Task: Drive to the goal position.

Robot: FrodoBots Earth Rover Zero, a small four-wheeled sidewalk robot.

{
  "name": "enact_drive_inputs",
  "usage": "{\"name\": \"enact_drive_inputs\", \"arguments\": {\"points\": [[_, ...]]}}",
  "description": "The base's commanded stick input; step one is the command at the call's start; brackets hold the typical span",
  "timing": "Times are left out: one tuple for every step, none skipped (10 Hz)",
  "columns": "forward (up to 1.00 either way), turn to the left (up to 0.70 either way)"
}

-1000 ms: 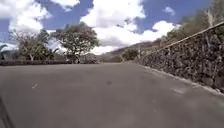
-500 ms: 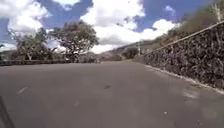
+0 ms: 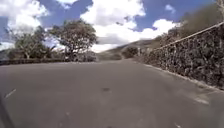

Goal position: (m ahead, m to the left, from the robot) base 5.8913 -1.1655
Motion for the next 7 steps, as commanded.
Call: {"name": "enact_drive_inputs", "arguments": {"points": [[0.7,0.0],[0.7,0.0],[0.7,0.0],[0.7,0.0],[0.7,0.0],[0.7,0.0],[0.7,0.0]]}}
